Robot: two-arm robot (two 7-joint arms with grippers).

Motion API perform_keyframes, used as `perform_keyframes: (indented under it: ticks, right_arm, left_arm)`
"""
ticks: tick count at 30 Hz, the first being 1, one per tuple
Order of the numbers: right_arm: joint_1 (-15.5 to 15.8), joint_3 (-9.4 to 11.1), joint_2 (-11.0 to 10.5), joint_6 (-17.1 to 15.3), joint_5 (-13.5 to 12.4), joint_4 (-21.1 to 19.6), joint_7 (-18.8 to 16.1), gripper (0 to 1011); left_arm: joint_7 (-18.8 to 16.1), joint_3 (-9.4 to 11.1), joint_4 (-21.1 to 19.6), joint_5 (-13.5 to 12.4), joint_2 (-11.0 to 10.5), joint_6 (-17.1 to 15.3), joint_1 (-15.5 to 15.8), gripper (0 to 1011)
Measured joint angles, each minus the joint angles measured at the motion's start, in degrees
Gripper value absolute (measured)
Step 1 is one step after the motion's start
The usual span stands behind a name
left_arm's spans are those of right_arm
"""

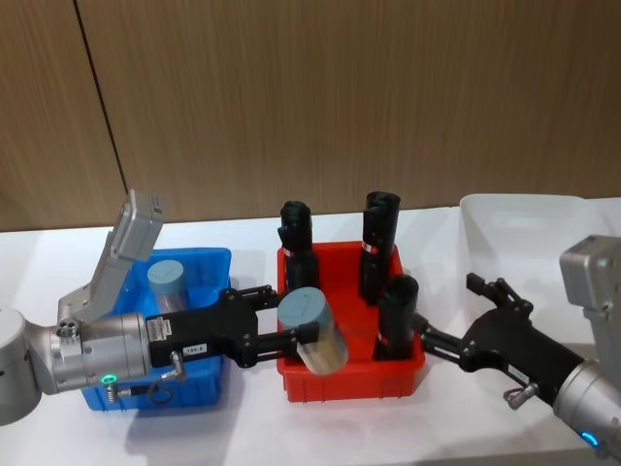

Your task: Pick the cotton swabs from the blue box and place them into the white box.

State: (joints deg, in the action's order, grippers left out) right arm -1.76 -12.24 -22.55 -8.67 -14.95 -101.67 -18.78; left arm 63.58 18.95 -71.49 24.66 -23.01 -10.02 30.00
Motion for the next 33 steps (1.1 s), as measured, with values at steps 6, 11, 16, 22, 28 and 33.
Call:
perform_keyframes:
  ticks: [6, 11, 16, 22, 28, 33]
  right_arm:
    - [-1.3, 0.1, -0.8, -2.2, -0.2, 0.2, -5.6, 1002]
    - [-2.7, -0.1, -1.1, -3.7, -0.4, 0.8, -10.2, 1002]
    - [-4.8, -0.8, -0.8, -5.3, 0.0, 2.0, -15.0, 1002]
    - [-7.0, -1.8, 0.2, -6.8, 0.8, 3.7, -19.1, 1002]
    - [-8.6, -2.8, 1.1, -7.4, 1.5, 5.0, -21.4, 1002]
    - [-10.1, -3.6, 1.9, -7.8, 2.2, 6.1, -23.0, 1002]
  left_arm:
    - [0.1, 0.0, 0.1, 0.0, 0.0, 0.0, 0.0, 663]
    - [0.2, 0.0, 0.1, 0.0, 0.0, 0.0, 0.1, 663]
    - [0.2, 0.0, 0.1, 0.0, 0.0, 0.1, 0.1, 663]
    - [0.3, 0.0, 0.2, 0.0, 0.0, 0.1, 0.1, 663]
    - [0.3, 0.0, 0.2, 0.0, 0.0, 0.1, 0.1, 663]
    - [0.3, 0.0, 0.2, 0.0, 0.0, 0.0, 0.1, 663]
